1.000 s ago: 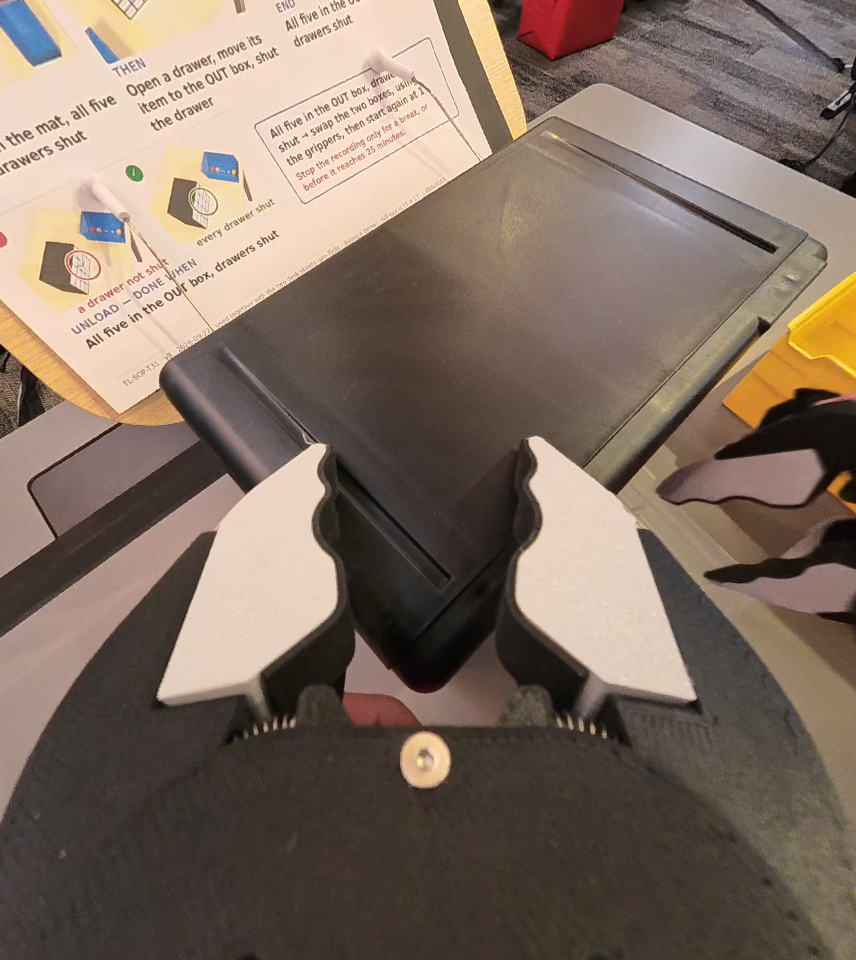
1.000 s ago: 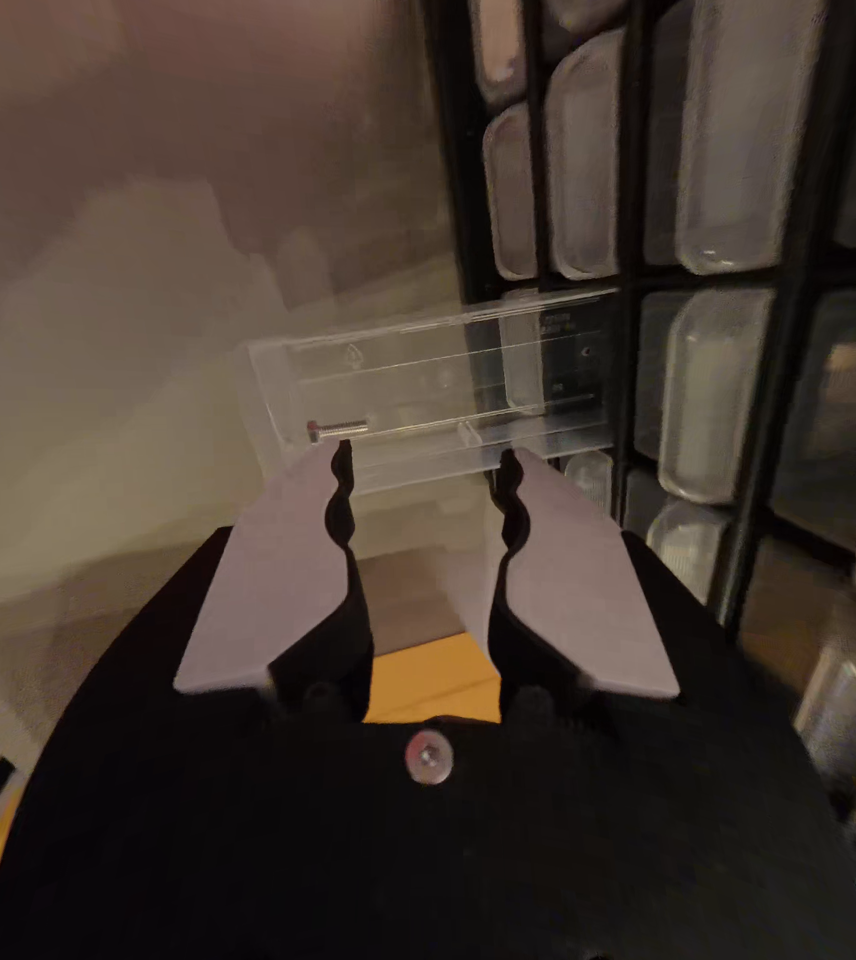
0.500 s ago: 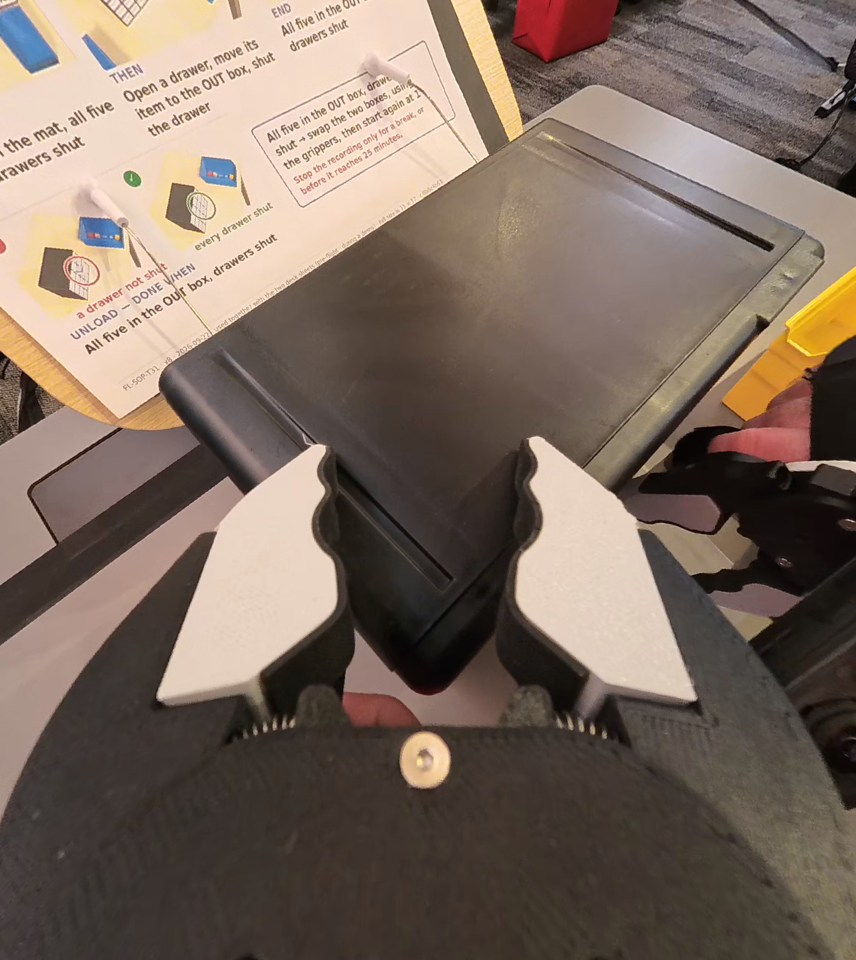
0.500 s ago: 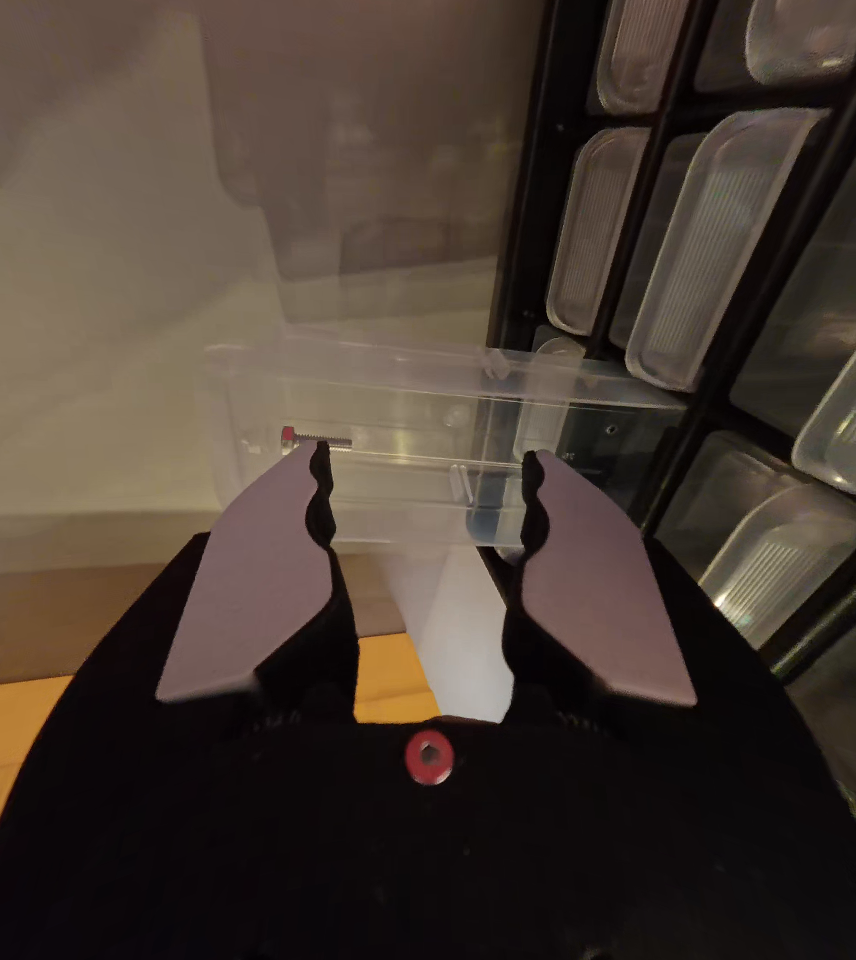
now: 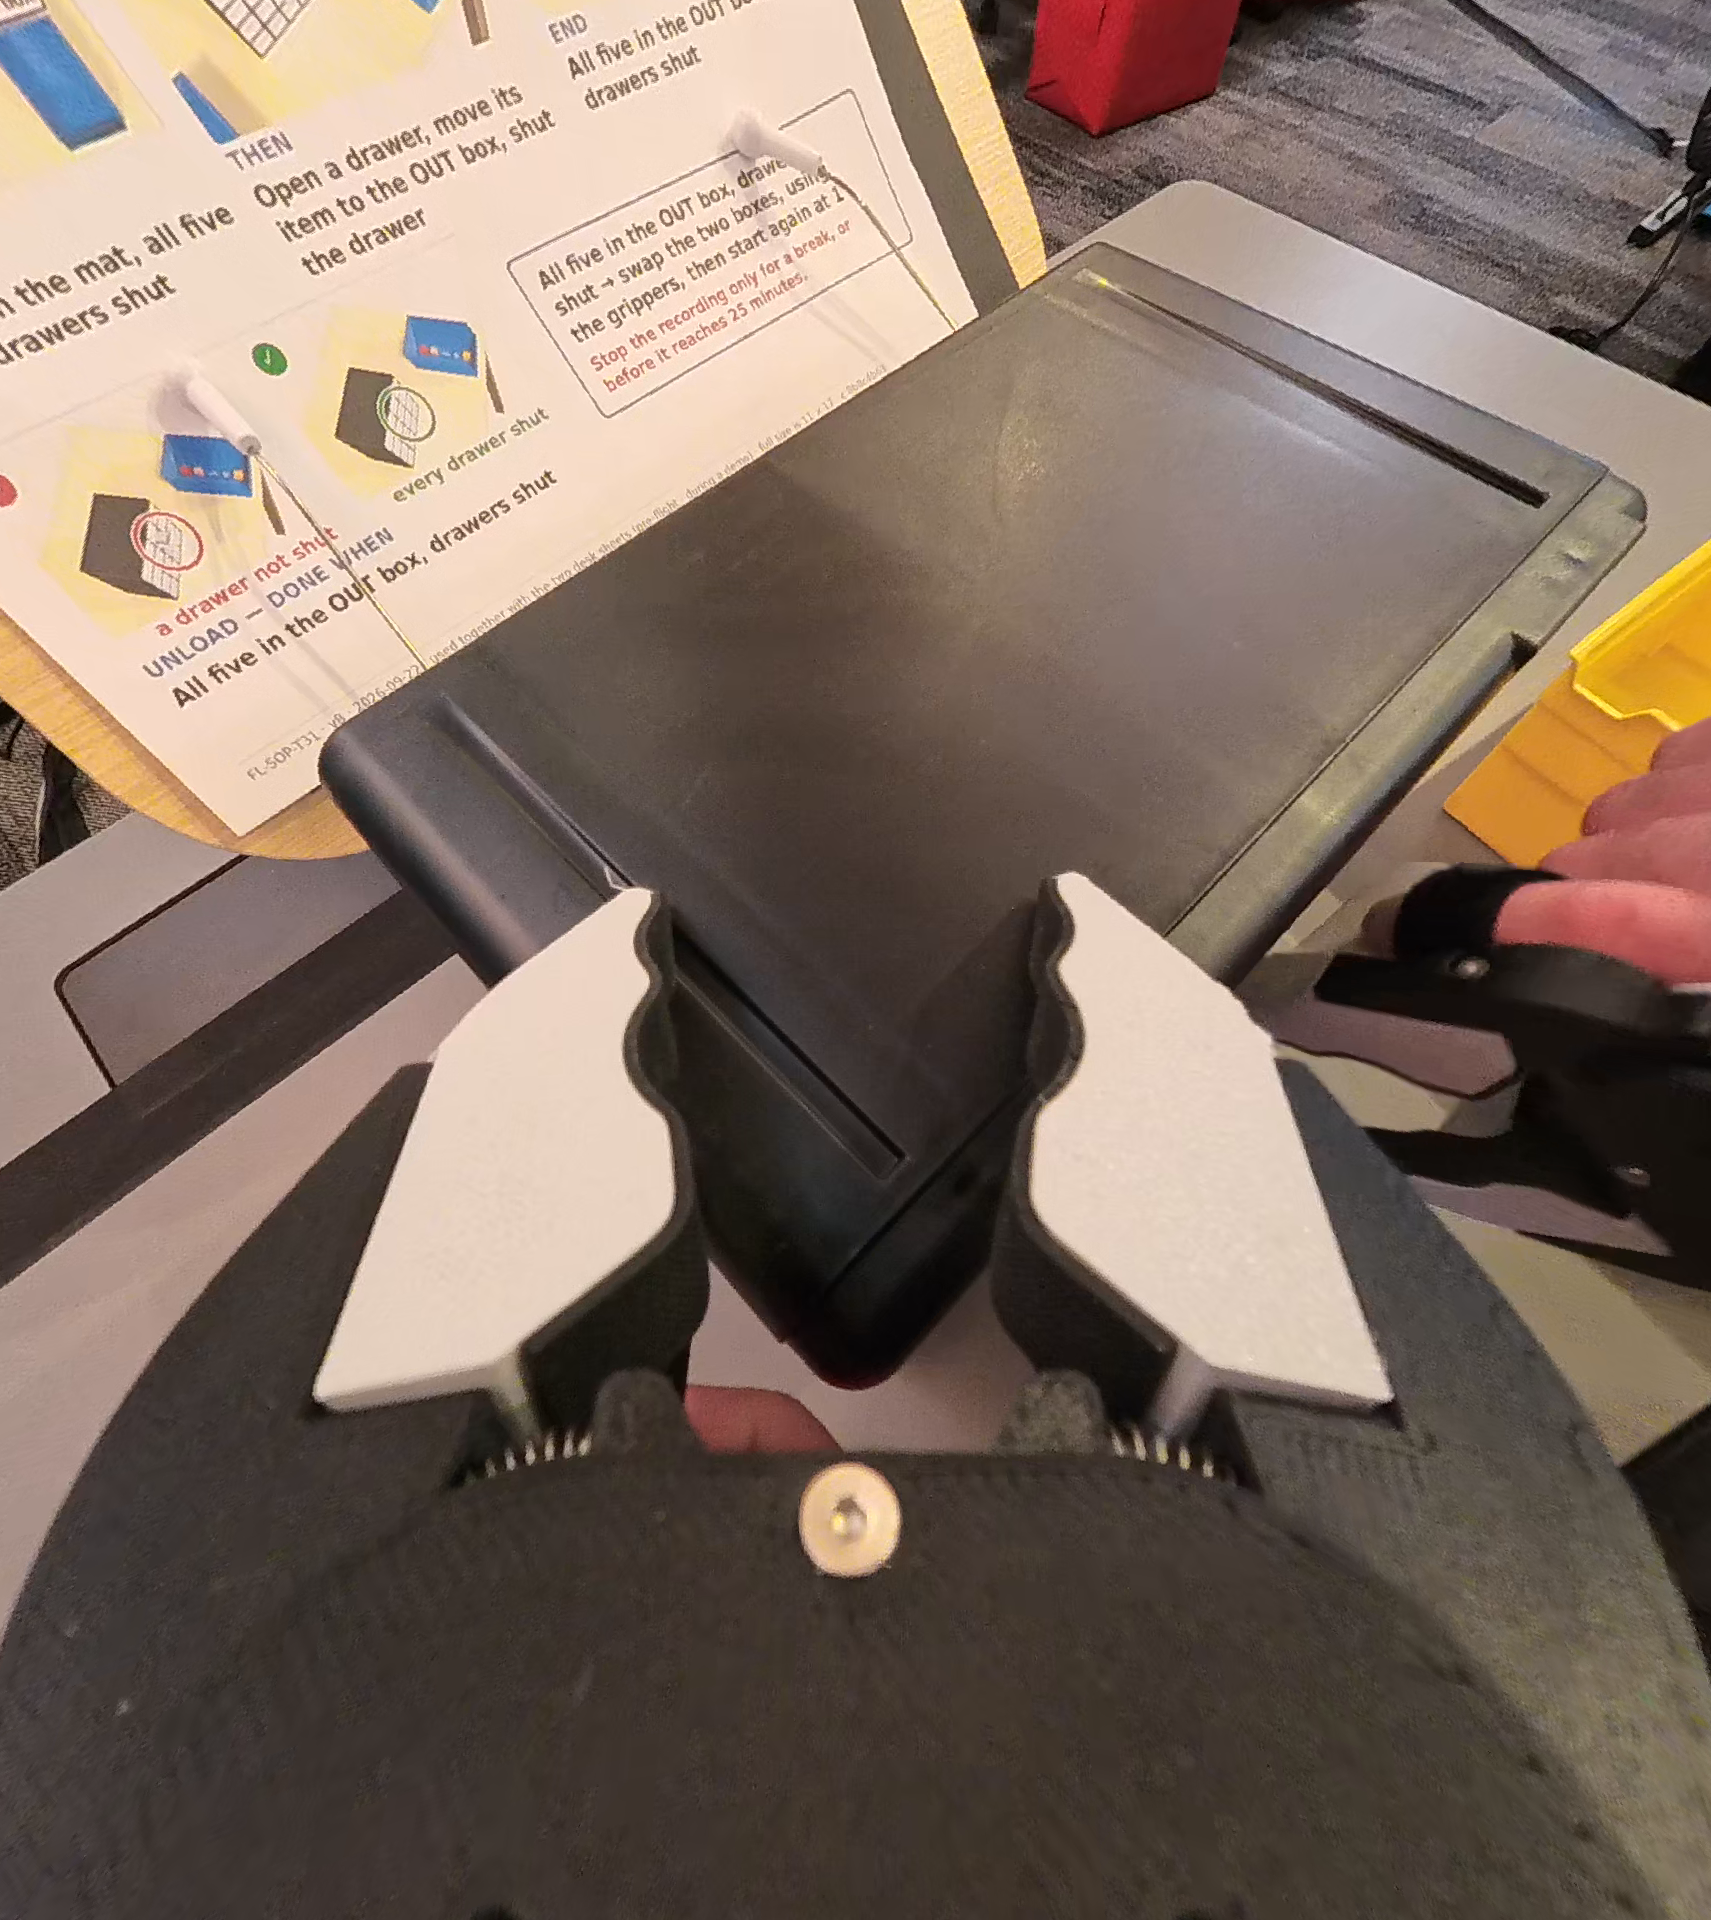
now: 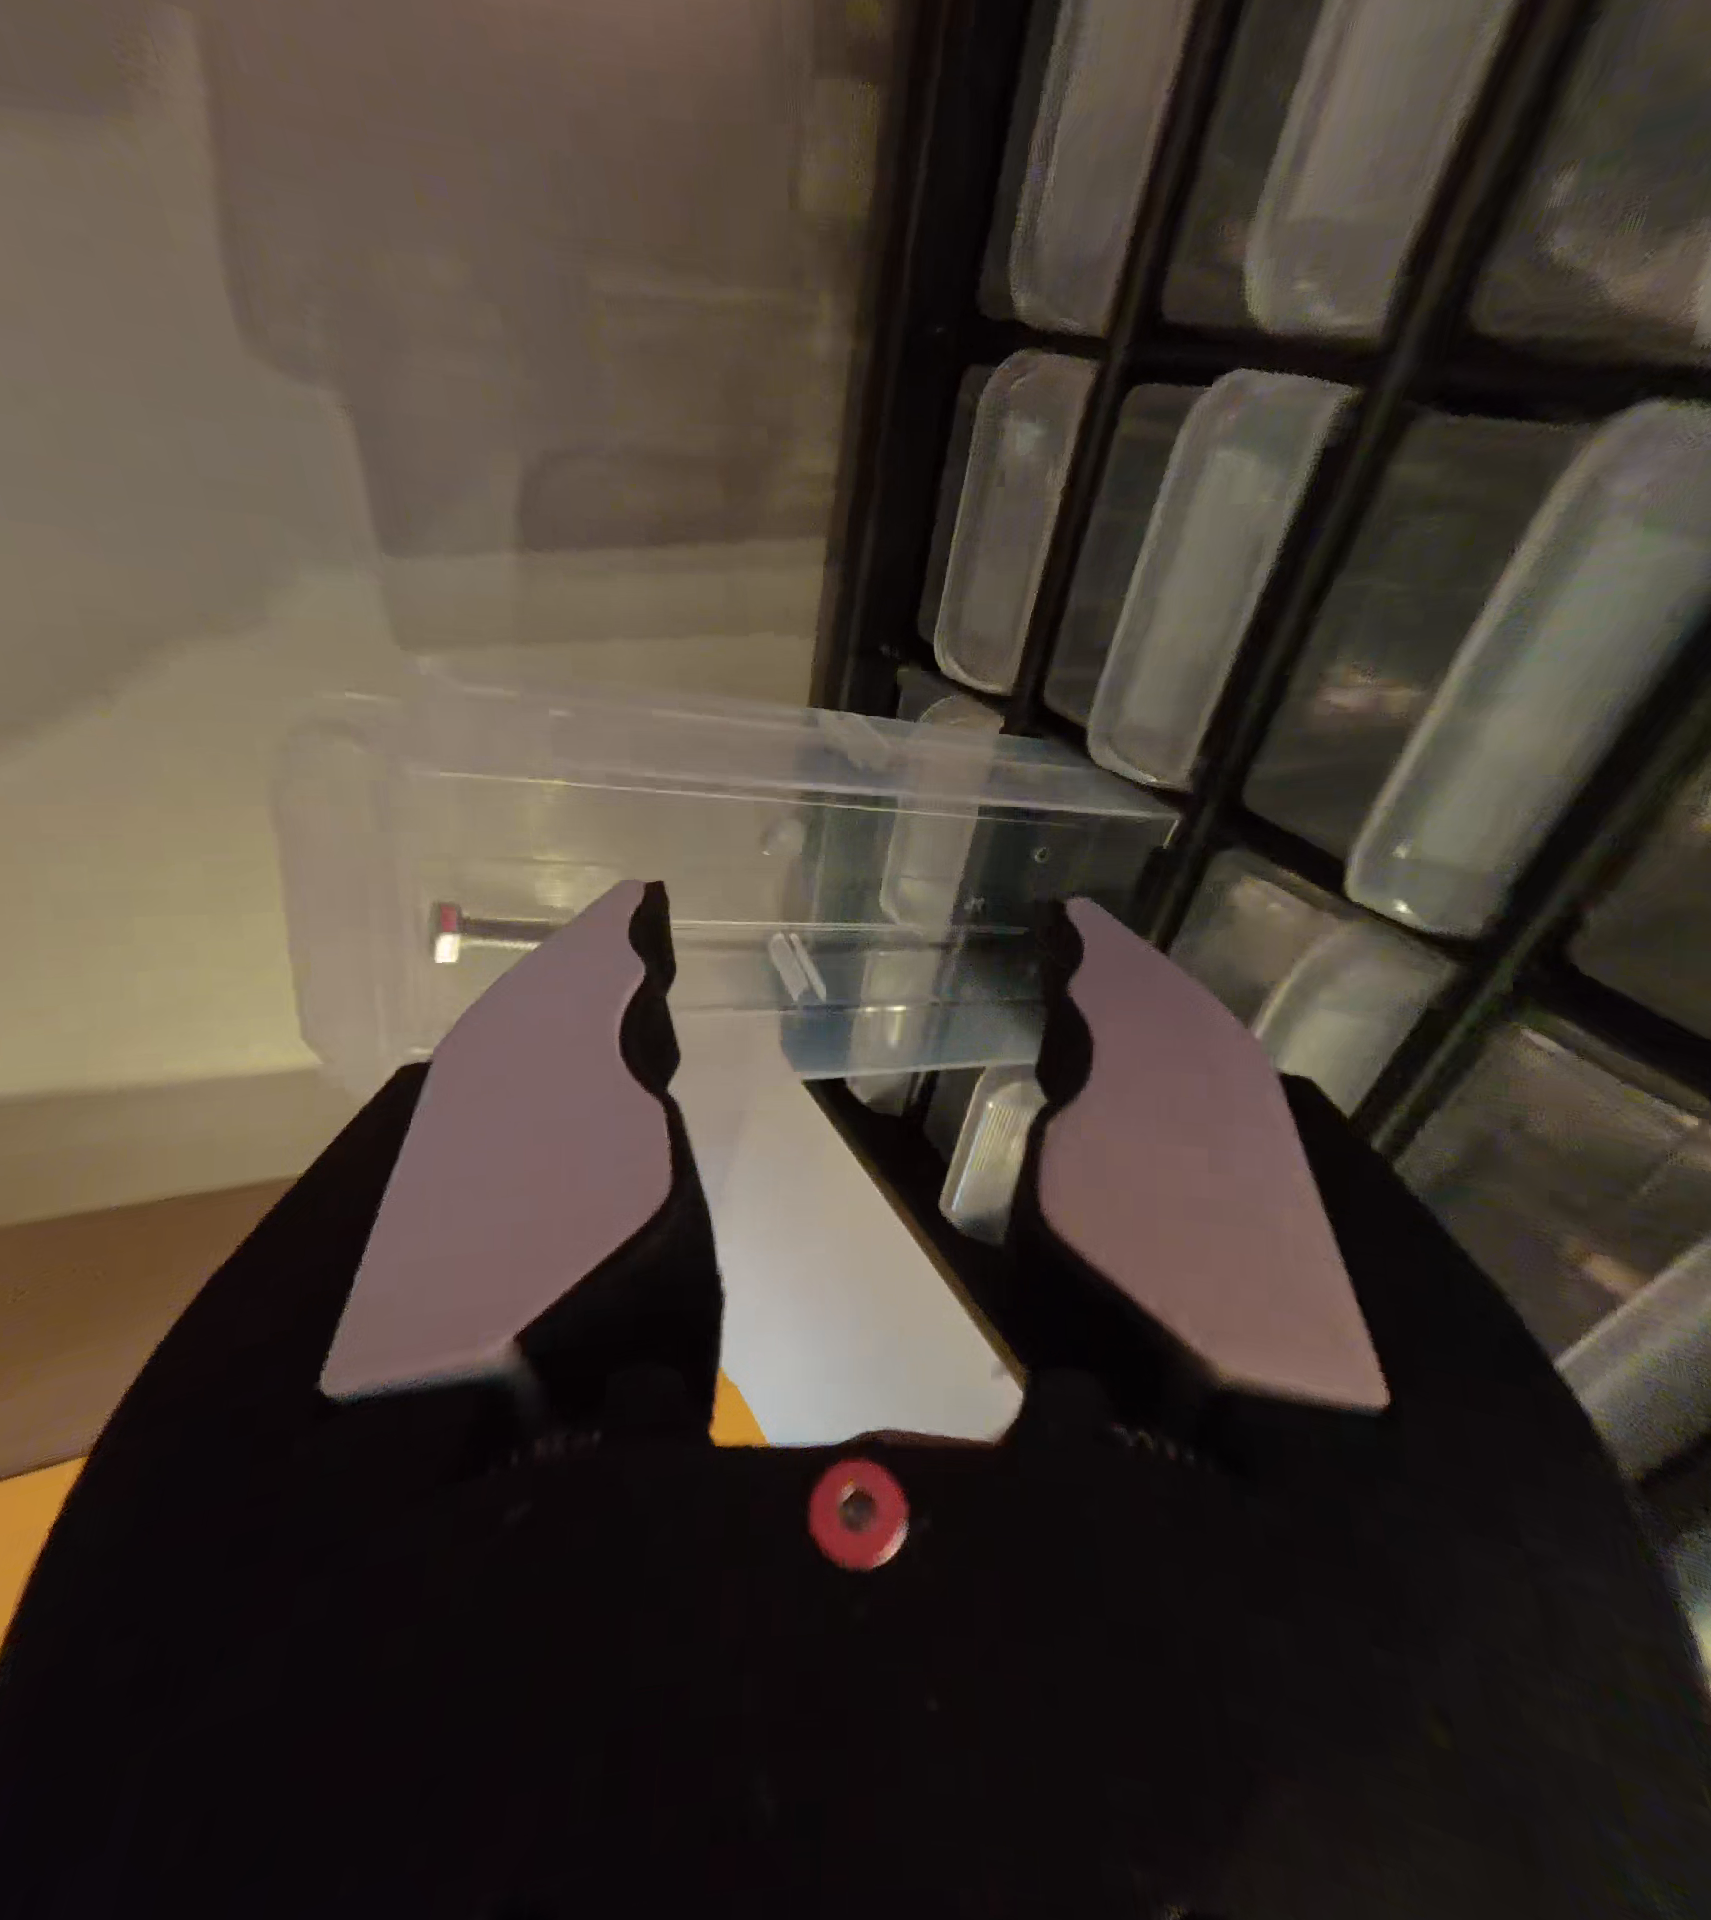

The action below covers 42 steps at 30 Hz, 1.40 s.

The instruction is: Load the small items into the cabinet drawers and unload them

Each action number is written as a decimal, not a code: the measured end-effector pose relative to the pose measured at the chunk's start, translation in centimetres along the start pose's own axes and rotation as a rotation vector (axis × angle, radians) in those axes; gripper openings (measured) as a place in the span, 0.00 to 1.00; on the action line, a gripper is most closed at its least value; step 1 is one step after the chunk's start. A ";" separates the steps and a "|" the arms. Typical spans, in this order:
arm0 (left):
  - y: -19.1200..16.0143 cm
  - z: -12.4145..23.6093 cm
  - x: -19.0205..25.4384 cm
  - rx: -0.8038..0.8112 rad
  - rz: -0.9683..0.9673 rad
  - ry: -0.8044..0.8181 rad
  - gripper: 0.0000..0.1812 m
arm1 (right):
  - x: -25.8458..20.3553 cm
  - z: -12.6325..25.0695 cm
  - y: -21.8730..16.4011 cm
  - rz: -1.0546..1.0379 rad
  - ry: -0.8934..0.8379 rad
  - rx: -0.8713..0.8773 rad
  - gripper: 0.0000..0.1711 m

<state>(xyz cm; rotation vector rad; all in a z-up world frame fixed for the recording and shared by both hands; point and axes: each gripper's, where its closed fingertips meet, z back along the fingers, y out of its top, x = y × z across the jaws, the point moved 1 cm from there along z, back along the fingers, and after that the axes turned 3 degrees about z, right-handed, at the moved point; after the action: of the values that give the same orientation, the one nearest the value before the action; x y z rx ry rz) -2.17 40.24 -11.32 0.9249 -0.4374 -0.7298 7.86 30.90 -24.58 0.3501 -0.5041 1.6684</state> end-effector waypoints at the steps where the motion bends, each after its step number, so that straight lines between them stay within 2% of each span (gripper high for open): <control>1: 0.0 0.0 0.0 -0.002 -0.001 0.000 0.37 | 0.0 0.4 0.1 -0.027 0.029 0.030 0.40; 3: 0.0 0.0 0.0 -0.005 -0.002 -0.001 0.37 | -0.4 0.8 0.2 -0.031 0.097 0.066 0.43; 7: 0.0 0.0 0.0 -0.003 -0.001 0.000 0.36 | -1.5 0.2 -0.5 0.046 0.188 0.019 0.48; 13: 0.0 0.0 0.0 -0.001 0.000 0.001 0.36 | -1.5 -0.6 -0.4 0.115 0.191 -0.039 0.51; 17: 0.0 0.0 0.0 0.000 -0.001 0.001 0.38 | -0.4 -0.6 -0.1 0.093 0.110 -0.024 0.45; 19: 0.0 0.0 0.0 0.004 0.000 0.001 0.37 | 0.5 -1.0 -0.6 0.068 0.045 -0.048 0.38; 24: 0.0 0.0 0.0 0.004 -0.002 0.000 0.37 | -0.1 0.0 -0.1 0.069 0.109 0.013 0.53; 29: 0.0 0.0 0.0 0.002 -0.002 -0.001 0.37 | -1.0 -0.1 -0.8 0.204 0.194 -0.048 0.57; 34: 0.0 0.0 0.0 0.002 -0.003 -0.001 0.38 | -1.8 -1.4 -0.9 0.266 0.203 -0.111 0.57; 38: 0.0 0.0 0.0 0.005 -0.004 -0.003 0.37 | -1.0 -1.3 -0.6 0.220 0.139 -0.064 0.52; 40: 0.0 0.0 0.0 0.006 -0.004 -0.002 0.37 | -0.7 -1.5 -0.5 0.193 0.110 -0.057 0.53; 41: 0.0 0.0 0.0 0.007 -0.003 -0.002 0.37 | -0.5 -1.5 -0.5 0.177 0.101 -0.055 0.52; 42: 0.0 0.0 0.0 0.008 -0.002 -0.002 0.37 | -0.2 -1.4 -0.4 0.150 0.085 -0.050 0.47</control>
<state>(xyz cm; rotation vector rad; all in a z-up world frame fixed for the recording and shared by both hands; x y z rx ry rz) -2.16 40.27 -11.31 0.9322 -0.4415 -0.7317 8.38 31.51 -25.84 0.2074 -0.5182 1.8037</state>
